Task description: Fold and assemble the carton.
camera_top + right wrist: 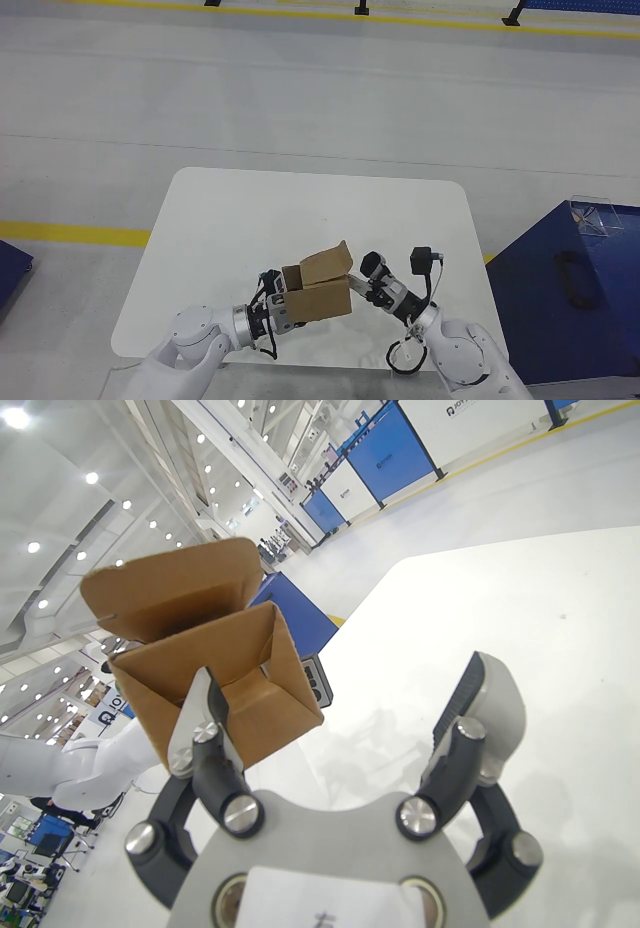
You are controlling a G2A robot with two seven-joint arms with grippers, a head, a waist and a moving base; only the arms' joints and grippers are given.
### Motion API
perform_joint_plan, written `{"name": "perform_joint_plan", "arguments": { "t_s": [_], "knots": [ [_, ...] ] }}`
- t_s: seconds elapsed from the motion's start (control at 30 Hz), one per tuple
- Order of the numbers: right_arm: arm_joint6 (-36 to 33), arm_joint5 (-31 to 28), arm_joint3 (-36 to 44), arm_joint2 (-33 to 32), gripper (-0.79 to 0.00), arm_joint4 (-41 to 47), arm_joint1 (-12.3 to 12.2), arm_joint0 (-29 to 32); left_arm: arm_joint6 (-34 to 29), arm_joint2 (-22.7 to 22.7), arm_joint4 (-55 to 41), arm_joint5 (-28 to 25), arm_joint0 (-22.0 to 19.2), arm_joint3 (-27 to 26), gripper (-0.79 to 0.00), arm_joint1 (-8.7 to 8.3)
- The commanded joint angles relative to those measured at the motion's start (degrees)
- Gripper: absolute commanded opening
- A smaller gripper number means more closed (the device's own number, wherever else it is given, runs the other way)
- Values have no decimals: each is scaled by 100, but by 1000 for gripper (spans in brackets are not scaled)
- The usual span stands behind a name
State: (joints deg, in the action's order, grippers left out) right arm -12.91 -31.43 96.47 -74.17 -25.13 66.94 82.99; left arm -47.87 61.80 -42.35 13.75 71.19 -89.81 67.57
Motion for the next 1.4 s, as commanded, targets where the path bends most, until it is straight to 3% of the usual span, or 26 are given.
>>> {"name": "perform_joint_plan", "arguments": {
  "t_s": [0.0,0.23,0.5,0.7,0.93,1.17,1.37],
  "knots": [
    [21,0,-35,-75,0,79,-8,31,-12,1,-21,-4,2,5,-785,0],
    [-292,-13,-190,-99,0,149,-34,101,-18,1,18,28,-6,15,-785,-5],
    [-204,74,-249,174,0,138,16,-66,11,-93,59,68,-59,29,-785,10],
    [-84,-12,-314,-16,0,293,-1,-46,-12,-90,-1,62,-85,92,-785,15],
    [-480,-28,-270,-27,0,419,-32,64,-80,-102,-69,109,-102,138,-785,18],
    [-331,148,-285,238,0,236,18,-97,-35,-164,36,82,-117,103,-785,24],
    [-238,80,-310,66,0,293,-4,-46,-24,-157,-3,88,-113,93,-785,26]
  ]
}}
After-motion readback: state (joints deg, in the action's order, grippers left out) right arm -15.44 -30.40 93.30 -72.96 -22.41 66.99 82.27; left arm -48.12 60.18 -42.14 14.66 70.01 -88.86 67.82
